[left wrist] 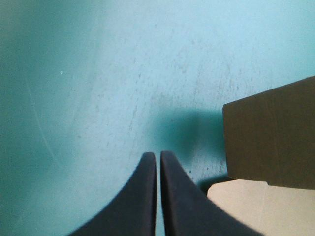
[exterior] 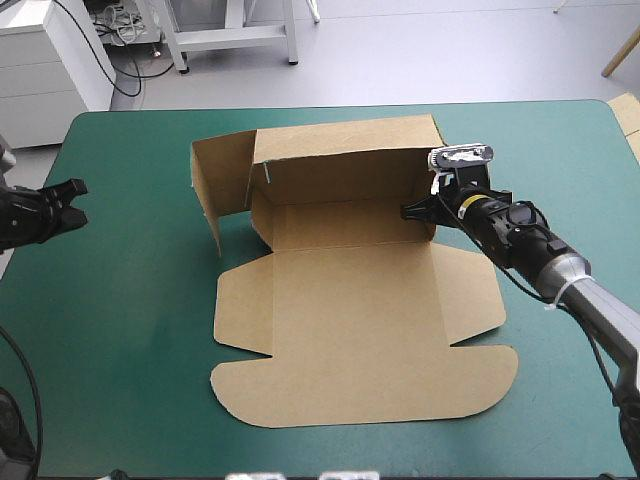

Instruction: Fold the box

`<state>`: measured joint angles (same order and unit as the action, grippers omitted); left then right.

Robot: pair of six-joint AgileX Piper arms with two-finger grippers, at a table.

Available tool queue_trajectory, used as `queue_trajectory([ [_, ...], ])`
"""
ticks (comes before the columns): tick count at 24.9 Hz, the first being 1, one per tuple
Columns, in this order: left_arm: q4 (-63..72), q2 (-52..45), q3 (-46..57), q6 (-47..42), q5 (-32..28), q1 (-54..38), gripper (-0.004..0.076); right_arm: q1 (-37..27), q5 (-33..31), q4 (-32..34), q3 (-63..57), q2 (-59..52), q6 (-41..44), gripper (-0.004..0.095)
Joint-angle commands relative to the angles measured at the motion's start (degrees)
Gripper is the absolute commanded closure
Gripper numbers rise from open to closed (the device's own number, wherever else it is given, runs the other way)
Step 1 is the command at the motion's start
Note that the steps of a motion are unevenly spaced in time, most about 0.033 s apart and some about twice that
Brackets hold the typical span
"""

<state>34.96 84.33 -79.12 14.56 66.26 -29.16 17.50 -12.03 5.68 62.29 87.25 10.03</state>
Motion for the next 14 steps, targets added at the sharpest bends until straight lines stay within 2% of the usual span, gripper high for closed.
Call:
queue_trajectory([
  [1,6.47,-2.12,3.90,-0.37,-4.38,-1.16,0.0717,-0.32,4.24,-0.16,2.76,-2.28,-1.88,0.0924],
  [3,6.87,-2.12,5.85,0.17,-5.80,-1.16,0.0717,-0.32,1.56,-0.16,4.70,-2.28,-3.54,0.0924],
  [5,6.44,-2.12,6.86,0.69,-6.48,-1.27,0.0717,-0.32,-5.86,-0.16,9.90,-1.94,-3.54,0.0924],
  [7,6.44,-2.12,6.85,0.90,-6.90,-1.27,0.0717,-0.32,-17.99,-0.16,18.83,-0.83,-3.54,0.0924],
  [14,6.35,-2.12,6.89,1.06,-7.00,-1.27,0.0717,-0.32,-38.39,-3.62,35.55,3.11,-2.04,0.0924],
])
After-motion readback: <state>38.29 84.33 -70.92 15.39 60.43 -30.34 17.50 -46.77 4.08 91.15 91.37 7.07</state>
